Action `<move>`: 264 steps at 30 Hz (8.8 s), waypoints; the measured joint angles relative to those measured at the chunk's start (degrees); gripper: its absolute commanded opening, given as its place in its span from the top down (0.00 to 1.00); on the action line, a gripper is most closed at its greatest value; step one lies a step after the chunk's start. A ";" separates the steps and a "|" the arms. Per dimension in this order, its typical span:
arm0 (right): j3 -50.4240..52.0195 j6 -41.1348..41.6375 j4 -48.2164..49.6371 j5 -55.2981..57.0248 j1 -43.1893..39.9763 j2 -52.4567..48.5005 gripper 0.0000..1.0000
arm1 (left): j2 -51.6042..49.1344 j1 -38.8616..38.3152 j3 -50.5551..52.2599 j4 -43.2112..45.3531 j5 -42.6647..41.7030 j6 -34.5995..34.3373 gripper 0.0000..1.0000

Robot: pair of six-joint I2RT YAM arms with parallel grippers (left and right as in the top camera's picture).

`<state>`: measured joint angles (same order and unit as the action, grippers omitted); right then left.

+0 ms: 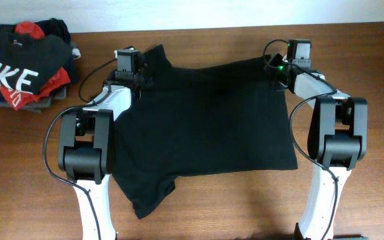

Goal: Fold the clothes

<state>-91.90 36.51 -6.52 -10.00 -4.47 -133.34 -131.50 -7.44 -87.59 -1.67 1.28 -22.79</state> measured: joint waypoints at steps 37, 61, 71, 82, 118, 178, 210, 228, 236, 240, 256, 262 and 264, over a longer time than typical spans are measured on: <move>-3.76 -8.37 -6.45 -4.09 5.62 5.68 0.96 | 0.02 -0.22 -0.07 -0.46 0.22 0.72 1.00; -3.67 -3.41 -8.50 2.69 5.60 -0.09 0.96 | 0.02 -0.26 -0.17 -0.70 0.24 0.72 1.00; -3.89 -0.66 -6.19 4.42 4.33 -1.01 0.95 | 0.02 -0.28 -0.17 -0.72 0.24 0.72 0.99; -5.07 2.58 -3.34 4.63 2.43 -2.71 0.96 | 0.02 -0.44 -0.17 -0.63 0.22 0.72 0.99; -18.53 -12.02 -57.66 9.62 1.07 24.04 0.11 | 1.90 -0.09 -28.94 -56.11 5.79 2.01 0.16; 27.47 -7.50 -58.16 1.27 0.85 22.69 0.96 | -7.06 6.54 -26.34 -75.65 -1.62 2.19 0.99; 26.80 -2.34 -47.63 -3.54 2.45 45.09 0.67 | -1.14 1.57 -31.36 -53.11 -6.93 2.64 0.59; 34.67 -4.42 -46.51 -2.51 12.09 40.85 0.96 | -1.27 0.81 -31.32 -46.86 -7.56 2.64 0.56; 37.97 -4.42 -43.30 1.38 12.09 40.79 0.96 | -4.92 0.81 -31.32 -41.27 -7.56 2.64 0.55; 39.60 -4.37 -39.69 2.01 12.09 40.79 0.96 | -6.99 0.81 -31.32 -40.00 -8.00 2.64 0.55; 43.39 -4.35 -36.74 2.25 12.07 40.24 0.96 | -11.56 0.81 -31.30 -37.13 -8.44 2.49 0.99; 43.39 -4.37 -36.72 2.62 12.07 38.99 0.96 | -11.67 0.85 -31.30 -37.03 -8.41 2.80 0.99; 43.36 -4.13 -36.83 2.67 12.07 38.64 0.96 | -11.67 0.85 -31.30 -37.03 -8.37 2.80 0.99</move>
<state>-48.53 32.38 -43.35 -7.33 7.60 -94.70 -143.17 -6.59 -118.89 -38.70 -7.09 -19.99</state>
